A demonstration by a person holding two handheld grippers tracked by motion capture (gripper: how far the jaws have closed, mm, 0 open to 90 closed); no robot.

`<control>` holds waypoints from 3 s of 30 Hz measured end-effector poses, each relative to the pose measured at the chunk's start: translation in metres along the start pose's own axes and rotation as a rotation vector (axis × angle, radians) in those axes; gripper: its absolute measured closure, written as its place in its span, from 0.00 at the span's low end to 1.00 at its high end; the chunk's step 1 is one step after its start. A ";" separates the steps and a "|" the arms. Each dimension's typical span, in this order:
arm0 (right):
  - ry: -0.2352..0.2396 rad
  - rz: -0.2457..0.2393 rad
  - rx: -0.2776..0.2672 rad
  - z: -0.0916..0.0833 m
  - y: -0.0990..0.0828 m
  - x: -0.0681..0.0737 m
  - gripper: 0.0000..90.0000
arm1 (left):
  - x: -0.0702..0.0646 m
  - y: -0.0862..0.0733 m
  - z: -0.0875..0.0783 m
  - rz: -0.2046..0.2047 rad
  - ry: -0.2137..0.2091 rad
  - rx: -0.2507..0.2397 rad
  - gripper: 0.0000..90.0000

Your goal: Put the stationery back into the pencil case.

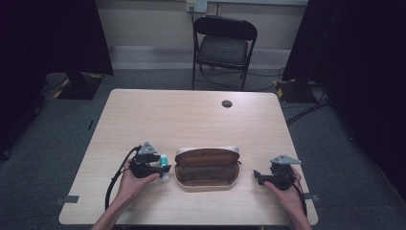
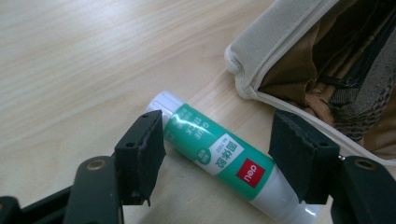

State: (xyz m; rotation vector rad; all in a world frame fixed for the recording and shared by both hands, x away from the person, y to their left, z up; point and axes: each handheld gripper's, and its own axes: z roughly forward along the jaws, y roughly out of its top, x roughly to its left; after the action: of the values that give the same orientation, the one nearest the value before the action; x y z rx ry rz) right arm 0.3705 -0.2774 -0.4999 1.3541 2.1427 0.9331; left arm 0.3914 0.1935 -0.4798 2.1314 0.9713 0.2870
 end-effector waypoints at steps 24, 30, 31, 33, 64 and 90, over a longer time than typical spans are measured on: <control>0.013 -0.011 0.000 0.000 0.000 0.001 0.15 | 0.011 -0.006 -0.006 0.011 -0.005 0.076 0.73; 0.013 -0.014 0.001 0.000 0.000 0.001 0.15 | 0.014 -0.009 -0.010 0.017 0.004 0.089 0.73; 0.014 -0.014 0.001 0.000 0.000 0.001 0.15 | 0.014 -0.009 -0.010 0.013 0.003 0.087 0.73; 0.015 -0.013 0.001 0.000 0.000 0.001 0.15 | 0.014 -0.009 -0.010 0.008 0.007 0.084 0.72; 0.012 -0.017 -0.001 0.000 0.000 0.001 0.16 | 0.005 -0.009 -0.004 0.026 0.004 0.049 0.73; 0.013 -0.018 -0.001 0.000 0.000 0.001 0.16 | 0.000 -0.004 -0.056 -0.002 -0.028 -0.162 0.73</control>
State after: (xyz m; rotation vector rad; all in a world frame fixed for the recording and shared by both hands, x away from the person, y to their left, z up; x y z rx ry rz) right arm 0.3706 -0.2764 -0.4999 1.3297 2.1604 0.9383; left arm 0.3626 0.2260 -0.4441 1.9823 0.9030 0.3234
